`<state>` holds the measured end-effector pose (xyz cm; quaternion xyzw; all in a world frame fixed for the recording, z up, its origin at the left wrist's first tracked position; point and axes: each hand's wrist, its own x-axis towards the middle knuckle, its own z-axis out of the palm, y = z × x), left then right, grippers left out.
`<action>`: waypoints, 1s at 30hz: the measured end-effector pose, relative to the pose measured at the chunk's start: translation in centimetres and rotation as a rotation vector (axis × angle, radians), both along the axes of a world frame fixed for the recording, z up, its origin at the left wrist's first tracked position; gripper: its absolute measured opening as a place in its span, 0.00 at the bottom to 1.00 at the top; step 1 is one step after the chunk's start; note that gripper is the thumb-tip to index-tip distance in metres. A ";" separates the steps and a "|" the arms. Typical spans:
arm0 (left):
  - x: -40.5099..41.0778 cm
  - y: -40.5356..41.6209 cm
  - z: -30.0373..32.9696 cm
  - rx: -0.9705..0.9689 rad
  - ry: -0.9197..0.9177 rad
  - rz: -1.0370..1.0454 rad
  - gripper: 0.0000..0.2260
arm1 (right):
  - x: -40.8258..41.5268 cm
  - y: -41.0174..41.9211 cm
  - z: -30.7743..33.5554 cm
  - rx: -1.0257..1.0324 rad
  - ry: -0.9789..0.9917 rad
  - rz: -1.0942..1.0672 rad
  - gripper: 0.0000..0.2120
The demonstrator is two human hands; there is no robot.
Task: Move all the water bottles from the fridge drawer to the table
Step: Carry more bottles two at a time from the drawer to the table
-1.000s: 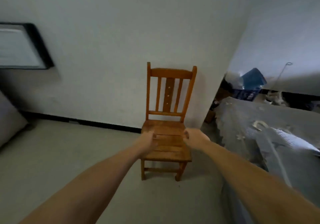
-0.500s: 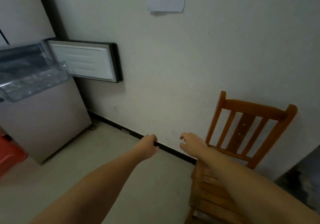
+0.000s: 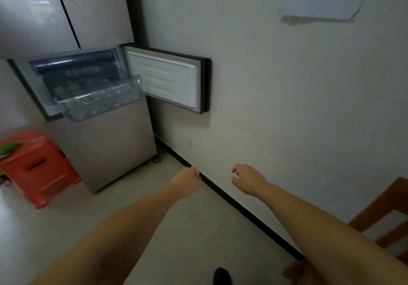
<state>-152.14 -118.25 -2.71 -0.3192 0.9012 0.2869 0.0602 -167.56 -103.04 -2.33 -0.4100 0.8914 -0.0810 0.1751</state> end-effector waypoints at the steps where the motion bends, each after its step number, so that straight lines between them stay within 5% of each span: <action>1: -0.6 -1.5 0.0 0.004 0.003 0.014 0.17 | -1.0 -2.0 -0.1 -0.003 -0.001 0.023 0.20; 14: -10.3 -21.6 3.1 -0.092 0.086 0.349 0.13 | -14.6 -27.4 3.7 -0.073 0.000 0.341 0.21; 30: -9.8 -45.6 4.2 -0.138 0.125 0.517 0.17 | -12.7 -56.5 4.0 -0.131 0.017 0.592 0.17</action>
